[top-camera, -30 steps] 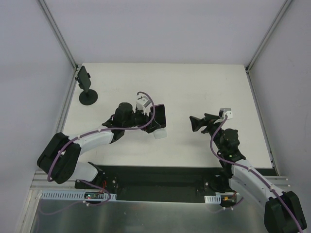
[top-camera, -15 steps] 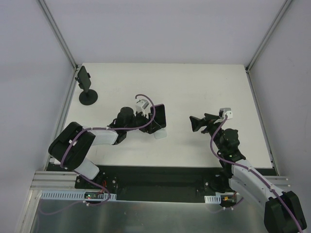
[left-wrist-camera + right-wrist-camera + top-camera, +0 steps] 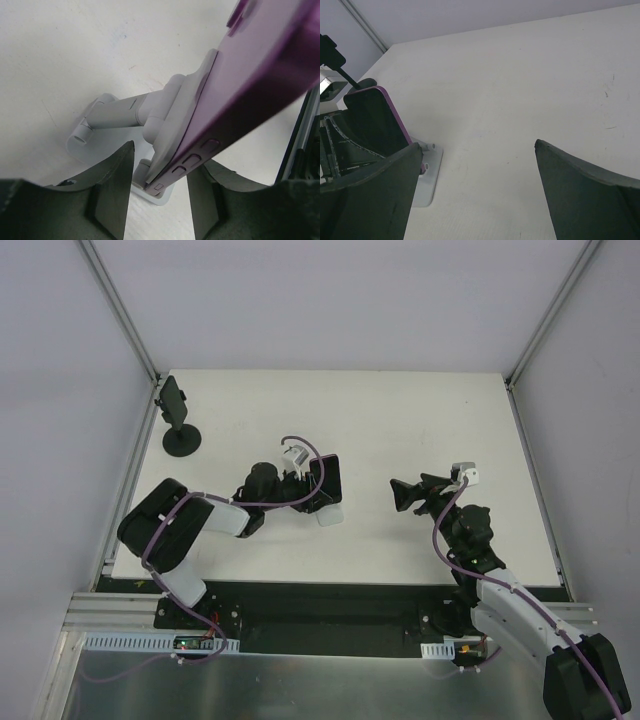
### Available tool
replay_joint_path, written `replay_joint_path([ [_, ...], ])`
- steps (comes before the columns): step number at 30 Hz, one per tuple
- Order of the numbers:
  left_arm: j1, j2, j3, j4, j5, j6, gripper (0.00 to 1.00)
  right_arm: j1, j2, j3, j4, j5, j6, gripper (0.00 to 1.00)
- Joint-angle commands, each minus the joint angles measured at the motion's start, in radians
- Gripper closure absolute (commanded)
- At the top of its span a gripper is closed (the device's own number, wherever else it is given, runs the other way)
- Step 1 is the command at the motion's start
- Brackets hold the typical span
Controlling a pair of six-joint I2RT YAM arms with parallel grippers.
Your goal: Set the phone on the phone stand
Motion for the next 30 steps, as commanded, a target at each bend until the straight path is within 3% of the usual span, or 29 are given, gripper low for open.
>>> replay_joint_path([
  [1,0.011,0.014,-0.004,0.120,0.018,-0.008,0.58,-0.007,0.004,0.007,0.068,-0.023,0.009,0.03],
  [6,0.011,0.011,-0.016,0.106,-0.003,0.021,0.65,-0.008,0.012,0.010,0.074,-0.034,0.009,0.03],
  [9,0.014,0.022,-0.036,0.143,-0.017,0.021,0.75,-0.007,0.009,0.007,0.074,-0.028,0.008,0.03],
  [13,0.017,0.023,-0.062,0.186,-0.027,0.018,1.00,-0.008,0.009,0.007,0.074,-0.025,0.008,0.03],
  [21,0.020,-0.142,-0.183,0.188,-0.233,0.049,1.00,-0.008,0.030,0.011,0.085,-0.036,0.014,0.03],
  [27,0.057,-0.438,-0.240,-0.056,-0.577,0.064,1.00,-0.008,0.032,0.011,0.091,-0.040,0.019,0.03],
  [30,0.109,-0.598,-0.263,-0.179,-0.643,0.066,1.00,-0.008,0.027,0.008,0.093,-0.040,0.022,0.03],
])
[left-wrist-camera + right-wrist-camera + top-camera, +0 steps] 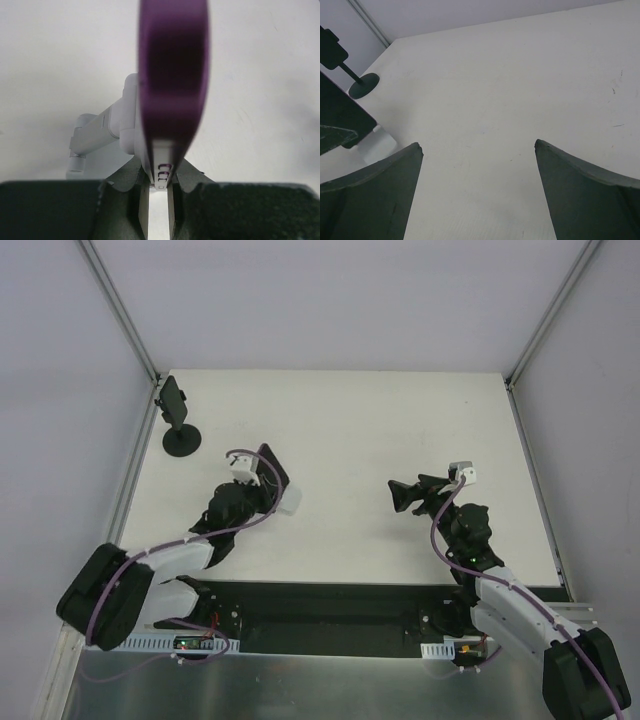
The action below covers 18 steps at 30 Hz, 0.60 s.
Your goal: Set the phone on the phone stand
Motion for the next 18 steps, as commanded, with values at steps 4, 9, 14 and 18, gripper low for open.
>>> replay_joint_path([
  [4,0.235,-0.391,-0.039,-0.182,-0.255,0.013,1.00,-0.006,-0.020,0.004,0.074,-0.013,0.017,0.03],
  [9,0.472,-0.517,-0.083,-0.253,-0.232,0.022,1.00,-0.005,-0.039,-0.005,0.074,-0.008,0.020,0.04],
  [14,0.621,-0.449,-0.080,-0.239,-0.295,0.007,1.00,-0.006,-0.039,-0.006,0.074,-0.008,0.023,0.03],
  [18,0.704,-0.360,-0.094,-0.083,-0.185,-0.017,1.00,-0.009,-0.043,-0.007,0.075,-0.005,0.023,0.03],
])
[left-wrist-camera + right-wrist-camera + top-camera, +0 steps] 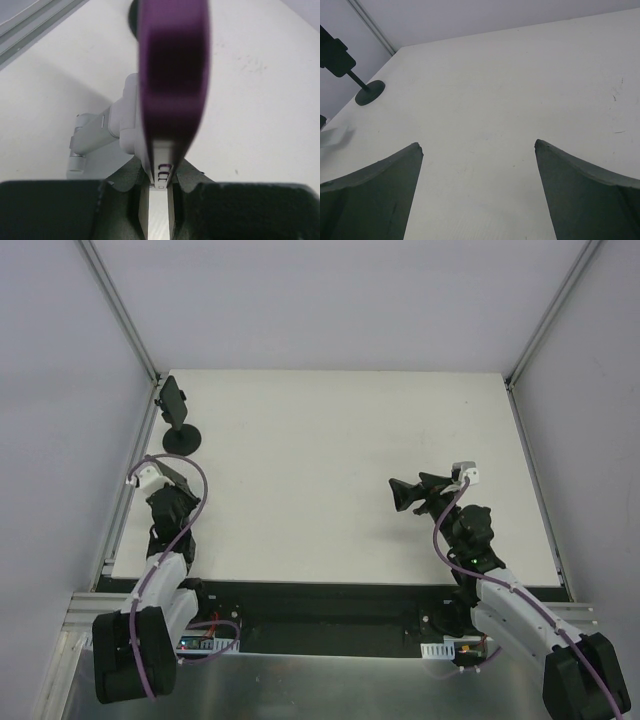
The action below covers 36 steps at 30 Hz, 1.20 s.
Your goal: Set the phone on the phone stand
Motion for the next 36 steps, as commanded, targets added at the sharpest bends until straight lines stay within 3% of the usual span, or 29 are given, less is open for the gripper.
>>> replay_joint_path([
  [1,0.051,0.086,0.016,0.213,0.059,0.009,1.00,-0.008,-0.016,-0.008,0.068,-0.006,0.012,0.03],
  [5,0.106,0.199,0.059,0.256,0.138,0.078,1.00,-0.011,-0.024,-0.013,0.067,-0.001,0.011,0.03],
  [10,0.212,0.296,0.072,0.374,0.345,0.097,1.00,-0.015,-0.024,-0.013,0.067,-0.004,0.012,0.03],
  [17,0.250,0.359,0.187,0.238,0.526,0.239,1.00,-0.016,-0.025,-0.013,0.067,-0.003,0.014,0.03],
  [36,0.267,0.399,0.267,0.094,0.530,0.285,1.00,-0.024,-0.029,-0.016,0.067,-0.010,0.017,0.03],
])
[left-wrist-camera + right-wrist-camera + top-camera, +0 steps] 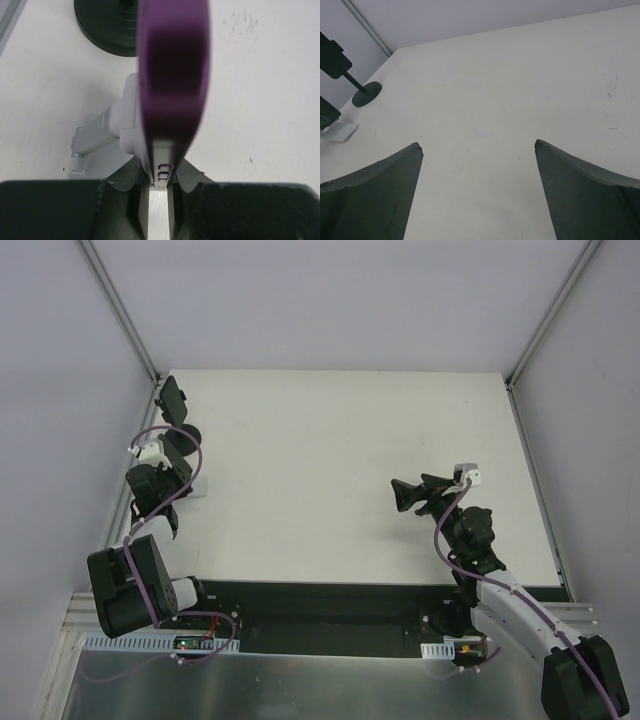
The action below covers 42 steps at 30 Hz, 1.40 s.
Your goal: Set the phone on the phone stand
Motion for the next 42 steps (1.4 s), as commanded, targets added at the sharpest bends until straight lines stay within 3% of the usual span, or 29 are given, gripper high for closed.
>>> replay_joint_path([
  [1,0.013,-0.006,0.060,0.033,0.012,0.029,1.00,-0.007,-0.017,0.000,0.067,-0.010,0.011,0.03],
  [13,0.013,0.016,0.075,-0.055,-0.057,0.012,1.00,-0.012,-0.012,0.001,0.067,-0.012,0.010,0.04],
  [17,0.013,0.016,0.066,-0.049,-0.007,-0.012,0.78,-0.013,-0.011,0.001,0.068,-0.013,0.011,0.03],
  [21,0.013,-0.017,0.034,-0.036,-0.053,-0.029,0.65,-0.013,-0.015,0.000,0.068,-0.015,0.013,0.03],
  [30,0.013,-0.047,0.029,-0.082,-0.108,-0.053,0.50,-0.013,-0.024,-0.005,0.068,-0.013,0.011,0.04],
  [37,0.013,-0.133,0.026,-0.148,-0.120,-0.152,0.12,-0.016,-0.023,-0.003,0.068,-0.020,0.016,0.03],
  [38,0.011,-0.151,0.021,-0.156,-0.105,-0.174,0.01,-0.018,-0.023,-0.003,0.068,-0.020,0.018,0.03],
  [42,0.013,-0.288,-0.009,-0.243,-0.099,-0.256,0.01,-0.018,-0.024,-0.002,0.068,-0.021,0.016,0.03],
])
